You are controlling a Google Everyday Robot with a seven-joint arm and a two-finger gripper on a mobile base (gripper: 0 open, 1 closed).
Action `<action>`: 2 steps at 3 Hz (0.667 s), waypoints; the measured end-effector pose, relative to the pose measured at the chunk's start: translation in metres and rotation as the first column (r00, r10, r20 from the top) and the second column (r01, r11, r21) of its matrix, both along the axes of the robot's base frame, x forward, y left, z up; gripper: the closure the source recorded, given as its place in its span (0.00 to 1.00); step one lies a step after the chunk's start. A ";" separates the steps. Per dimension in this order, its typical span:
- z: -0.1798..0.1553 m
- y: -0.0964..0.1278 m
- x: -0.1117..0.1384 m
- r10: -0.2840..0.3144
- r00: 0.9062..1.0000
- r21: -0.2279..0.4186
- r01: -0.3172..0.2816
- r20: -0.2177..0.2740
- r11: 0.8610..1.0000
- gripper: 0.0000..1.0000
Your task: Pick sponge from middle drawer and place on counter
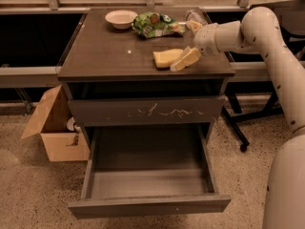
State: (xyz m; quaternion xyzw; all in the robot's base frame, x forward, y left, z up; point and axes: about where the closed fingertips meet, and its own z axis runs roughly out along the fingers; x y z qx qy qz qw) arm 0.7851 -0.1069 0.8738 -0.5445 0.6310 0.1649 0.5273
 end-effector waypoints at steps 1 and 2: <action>0.013 -0.012 -0.009 -0.018 0.999 0.016 0.018 0.040 1.000 0.00; 0.035 -0.026 -0.033 -0.027 0.992 0.061 0.020 0.119 0.998 0.00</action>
Offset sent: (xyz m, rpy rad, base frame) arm -0.0767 -0.0511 0.0679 0.1278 -0.2596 -0.0210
